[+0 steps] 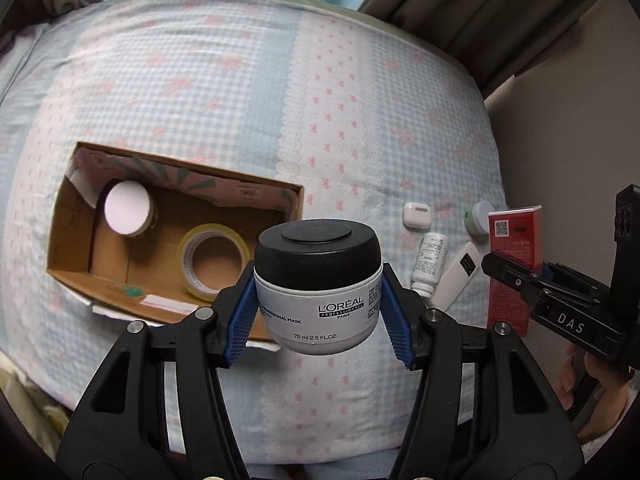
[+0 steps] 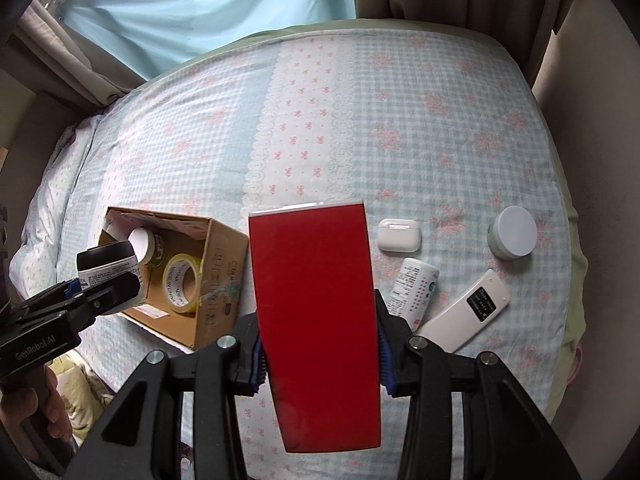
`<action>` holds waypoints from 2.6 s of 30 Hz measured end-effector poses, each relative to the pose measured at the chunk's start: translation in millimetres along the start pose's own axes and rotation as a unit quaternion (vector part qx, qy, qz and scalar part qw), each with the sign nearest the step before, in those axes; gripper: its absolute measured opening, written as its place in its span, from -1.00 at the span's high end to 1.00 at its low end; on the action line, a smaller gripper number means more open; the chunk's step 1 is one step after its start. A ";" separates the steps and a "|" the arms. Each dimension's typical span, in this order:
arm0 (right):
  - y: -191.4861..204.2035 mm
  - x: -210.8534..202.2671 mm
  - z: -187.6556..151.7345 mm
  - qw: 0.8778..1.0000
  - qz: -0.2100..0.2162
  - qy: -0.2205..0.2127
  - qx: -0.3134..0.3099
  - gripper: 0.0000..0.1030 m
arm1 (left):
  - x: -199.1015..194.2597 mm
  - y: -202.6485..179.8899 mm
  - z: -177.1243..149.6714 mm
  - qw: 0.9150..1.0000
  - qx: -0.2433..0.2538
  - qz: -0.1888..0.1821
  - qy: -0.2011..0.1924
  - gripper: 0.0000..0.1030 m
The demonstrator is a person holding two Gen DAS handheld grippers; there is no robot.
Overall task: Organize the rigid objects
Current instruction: 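Carry the L'Oréal jar and red box over the cardboard box with both tools, then lower the L'Oréal jar and red box into the box and open both tools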
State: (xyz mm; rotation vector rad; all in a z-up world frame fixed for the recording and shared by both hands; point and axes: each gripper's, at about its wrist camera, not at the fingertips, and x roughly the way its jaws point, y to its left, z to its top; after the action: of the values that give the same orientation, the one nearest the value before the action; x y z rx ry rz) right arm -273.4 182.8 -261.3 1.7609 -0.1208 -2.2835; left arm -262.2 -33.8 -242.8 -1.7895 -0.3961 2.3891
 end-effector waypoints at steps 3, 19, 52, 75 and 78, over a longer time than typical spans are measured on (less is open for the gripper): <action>26.6 -1.7 -2.9 1.000 0.015 -0.003 -0.006 0.23 | -18.3 32.6 -6.2 1.000 -0.004 0.010 -0.007 -0.03; 164.3 13.4 -7.8 0.998 0.029 0.003 0.059 0.23 | -44.6 203.8 15.9 0.999 0.046 0.010 0.011 -0.03; 212.1 222.7 25.8 0.965 0.078 0.119 0.219 0.12 | 84.0 246.8 20.1 0.979 0.189 0.017 0.067 -0.70; 212.5 166.3 14.0 0.983 0.032 0.064 0.170 -1.00 | 39.1 254.7 22.3 0.988 0.150 0.000 0.033 -0.99; 217.7 153.4 9.8 0.985 0.029 0.054 0.161 -1.00 | 25.0 259.6 23.1 0.990 0.136 0.003 0.032 -0.99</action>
State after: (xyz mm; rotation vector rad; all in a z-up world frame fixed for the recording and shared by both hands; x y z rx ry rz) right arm -286.3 -66.3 -355.0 1.9988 -0.5406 -2.2186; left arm -277.9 -278.7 -333.8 -1.7379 -0.0523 2.2538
